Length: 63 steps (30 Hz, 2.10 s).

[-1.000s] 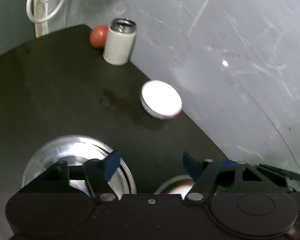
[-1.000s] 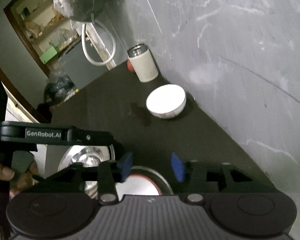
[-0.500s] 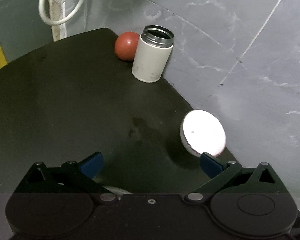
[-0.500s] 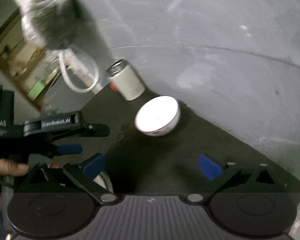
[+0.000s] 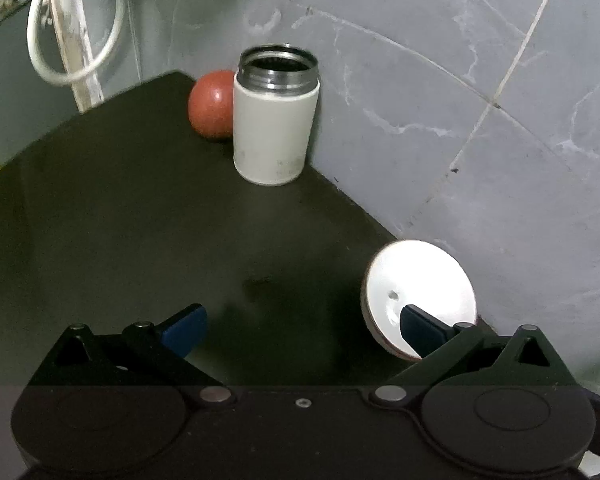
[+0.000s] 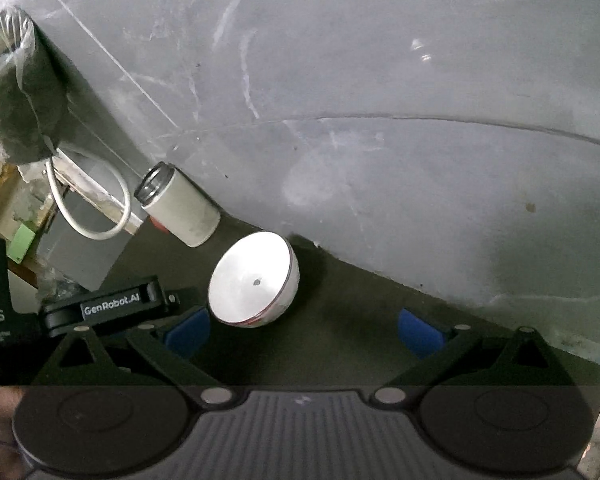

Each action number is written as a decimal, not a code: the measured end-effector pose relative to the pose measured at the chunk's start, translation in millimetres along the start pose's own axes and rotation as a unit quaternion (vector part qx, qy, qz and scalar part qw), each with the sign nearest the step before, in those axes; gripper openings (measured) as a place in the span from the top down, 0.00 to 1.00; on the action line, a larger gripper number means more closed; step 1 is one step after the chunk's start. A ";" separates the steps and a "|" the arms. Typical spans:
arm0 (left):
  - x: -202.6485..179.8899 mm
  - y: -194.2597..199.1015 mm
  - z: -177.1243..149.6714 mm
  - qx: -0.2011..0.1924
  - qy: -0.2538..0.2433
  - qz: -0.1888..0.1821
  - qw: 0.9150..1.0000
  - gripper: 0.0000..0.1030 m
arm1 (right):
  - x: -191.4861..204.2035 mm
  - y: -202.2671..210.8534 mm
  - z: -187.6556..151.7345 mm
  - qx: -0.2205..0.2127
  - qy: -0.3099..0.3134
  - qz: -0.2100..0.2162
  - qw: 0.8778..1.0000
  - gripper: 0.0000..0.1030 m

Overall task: Organize plates and bowls
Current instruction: 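Reach the right gripper to the second white bowl and grasp its rim, then carry the second white bowl with the right gripper over the steel bowl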

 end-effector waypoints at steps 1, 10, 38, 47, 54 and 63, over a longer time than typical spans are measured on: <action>-0.4 0.0 1.0 -0.010 -0.005 0.001 1.000 0.01 | 1.8 -1.6 -1.3 0.000 0.004 -0.004 1.000 0.00; 2.4 -13.0 6.1 -0.019 0.013 -0.044 0.999 0.01 | 9.5 -19.7 -6.0 0.012 0.012 -0.028 0.999 0.00; -14.2 -31.9 11.4 -0.003 -0.048 -0.055 0.997 0.19 | 9.8 -65.2 -0.8 0.010 -0.011 -0.045 0.999 0.38; -21.2 -32.1 10.2 0.008 -0.043 -0.080 0.996 0.46 | 12.3 -75.8 3.8 0.011 -0.003 -0.042 0.999 0.61; -29.1 -35.8 8.2 0.033 -0.042 -0.103 0.993 0.84 | 16.5 -82.0 4.5 0.019 0.017 -0.049 0.998 0.62; -30.9 -35.1 7.4 0.041 -0.025 -0.104 0.993 0.89 | 19.5 -91.1 7.1 0.041 0.043 -0.038 0.997 0.70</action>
Point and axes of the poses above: each gripper's, at about its wrist camera, not at the fingertips, and y roughly against the way its jaws point, x to its left, z to its top, the point moved 3 cm from there along -y, roughly the way its jaws point, and after that the axes turned 12 degrees about z, right-handed, at the moved point
